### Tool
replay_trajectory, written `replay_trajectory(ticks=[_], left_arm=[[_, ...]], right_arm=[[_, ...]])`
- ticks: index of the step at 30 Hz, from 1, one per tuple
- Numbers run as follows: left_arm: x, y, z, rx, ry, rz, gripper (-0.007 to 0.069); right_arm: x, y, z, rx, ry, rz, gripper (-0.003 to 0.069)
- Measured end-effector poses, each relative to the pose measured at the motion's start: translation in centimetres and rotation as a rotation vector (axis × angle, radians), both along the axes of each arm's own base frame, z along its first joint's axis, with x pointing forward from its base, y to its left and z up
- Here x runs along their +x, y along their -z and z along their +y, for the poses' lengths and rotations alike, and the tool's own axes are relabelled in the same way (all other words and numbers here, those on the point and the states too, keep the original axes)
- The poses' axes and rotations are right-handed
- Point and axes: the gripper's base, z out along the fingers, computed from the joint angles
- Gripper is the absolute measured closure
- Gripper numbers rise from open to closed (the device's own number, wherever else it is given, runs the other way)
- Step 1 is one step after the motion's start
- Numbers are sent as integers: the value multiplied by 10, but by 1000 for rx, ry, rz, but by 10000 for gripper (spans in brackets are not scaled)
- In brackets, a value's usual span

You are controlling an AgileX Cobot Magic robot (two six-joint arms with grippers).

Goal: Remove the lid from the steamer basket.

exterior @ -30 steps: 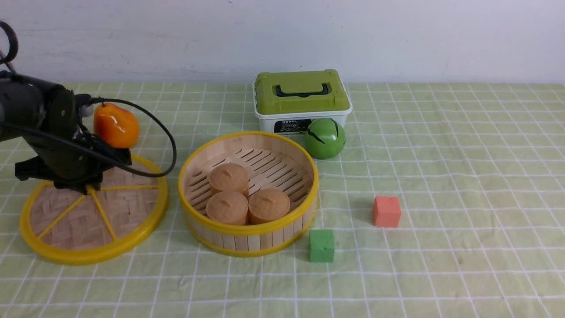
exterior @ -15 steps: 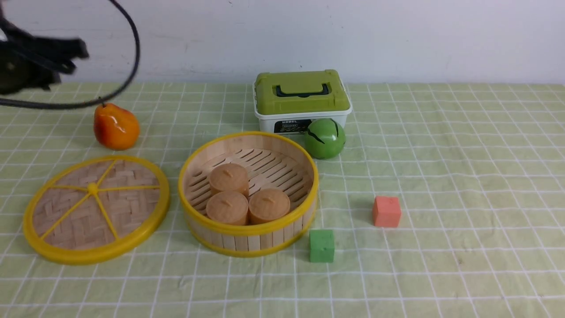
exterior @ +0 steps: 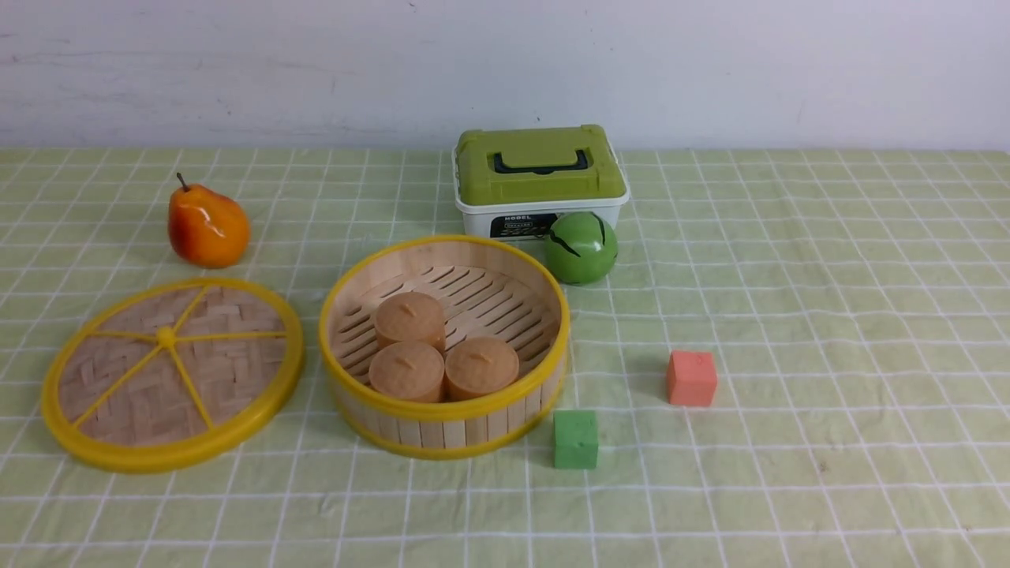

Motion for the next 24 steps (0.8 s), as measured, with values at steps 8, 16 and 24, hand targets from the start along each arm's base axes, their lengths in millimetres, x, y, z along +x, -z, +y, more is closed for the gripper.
replay_trajectory(ticks=[8, 16, 24], left_arm=[[-45, 72, -5, 69, 66, -75, 637], [-49, 109, -7, 18, 99, -51, 637], [-47, 121, -8, 15, 102, 6, 637]], right_arm=[[0, 0, 0, 0, 0, 0, 418], [0, 0, 0, 0, 0, 0, 418], [0, 0, 0, 0, 0, 0, 418]])
